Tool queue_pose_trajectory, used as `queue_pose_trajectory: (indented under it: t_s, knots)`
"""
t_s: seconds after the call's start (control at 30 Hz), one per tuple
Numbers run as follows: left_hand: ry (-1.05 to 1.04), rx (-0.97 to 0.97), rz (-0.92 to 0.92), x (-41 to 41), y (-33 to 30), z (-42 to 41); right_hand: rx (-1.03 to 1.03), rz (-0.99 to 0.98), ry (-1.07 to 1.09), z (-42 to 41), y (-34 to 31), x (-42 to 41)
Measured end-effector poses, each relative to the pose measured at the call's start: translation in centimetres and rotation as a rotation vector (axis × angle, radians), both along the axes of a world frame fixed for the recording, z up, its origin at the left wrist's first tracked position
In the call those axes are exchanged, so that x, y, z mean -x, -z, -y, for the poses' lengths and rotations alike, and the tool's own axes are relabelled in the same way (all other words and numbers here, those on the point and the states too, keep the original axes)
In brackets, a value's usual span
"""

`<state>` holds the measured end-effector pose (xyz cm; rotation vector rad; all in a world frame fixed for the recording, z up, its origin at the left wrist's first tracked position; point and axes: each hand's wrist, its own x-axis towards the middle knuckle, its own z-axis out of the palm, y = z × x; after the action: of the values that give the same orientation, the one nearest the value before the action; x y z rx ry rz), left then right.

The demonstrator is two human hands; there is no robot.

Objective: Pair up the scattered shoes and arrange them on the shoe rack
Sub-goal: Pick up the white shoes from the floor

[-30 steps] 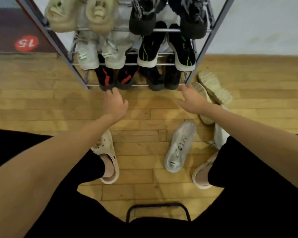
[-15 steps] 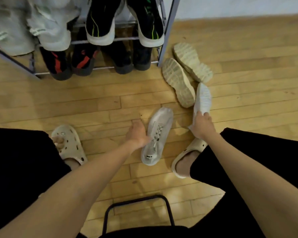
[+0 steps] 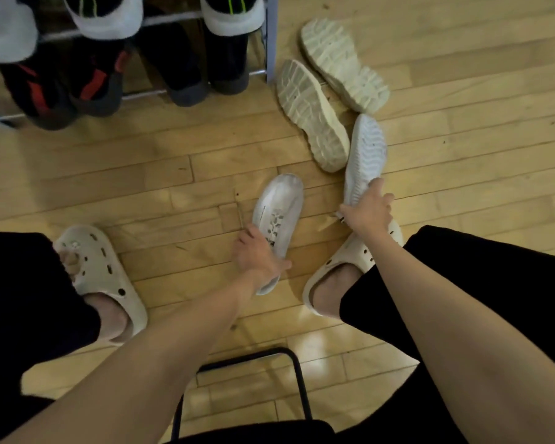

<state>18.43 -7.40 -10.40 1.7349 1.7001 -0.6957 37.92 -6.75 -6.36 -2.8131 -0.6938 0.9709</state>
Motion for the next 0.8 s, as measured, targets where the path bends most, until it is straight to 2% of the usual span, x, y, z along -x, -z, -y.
queue_pose_trajectory:
  t_s: [0.1, 0.2, 0.27, 0.33, 0.53, 0.67, 0.8]
  knots:
    - [-0.079, 0.014, -0.045, -0.7, 0.2, -0.3, -0.023, -0.094, 0.093, 0.1, 0.1, -0.9]
    - [-0.154, 0.068, 0.034, -0.2, -0.3, -1.1, -0.012, -0.172, 0.106, 0.0, -0.2, -1.9]
    - [-0.270, 0.141, 0.188, 1.1, -0.6, -1.9, 0.001, -0.169, 0.109, -0.1, -0.9, -1.9]
    - [-0.485, 0.250, 0.360, 2.6, -1.2, -2.7, 0.011, -0.111, 0.096, -0.3, -1.8, -1.3]
    - [-0.974, 0.605, 0.774, 5.4, -8.7, -6.1, -0.011, -0.060, 0.136, -1.4, -6.3, 2.1]
    - [-1.129, 0.583, 1.138, 7.7, -13.4, -7.9, -0.126, -0.090, 0.092, -2.2, -10.4, 4.8]
    - [-1.135, 0.576, 1.277, 9.5, -18.6, -8.8, -0.280, -0.028, -0.058, -1.6, -15.0, 6.9]
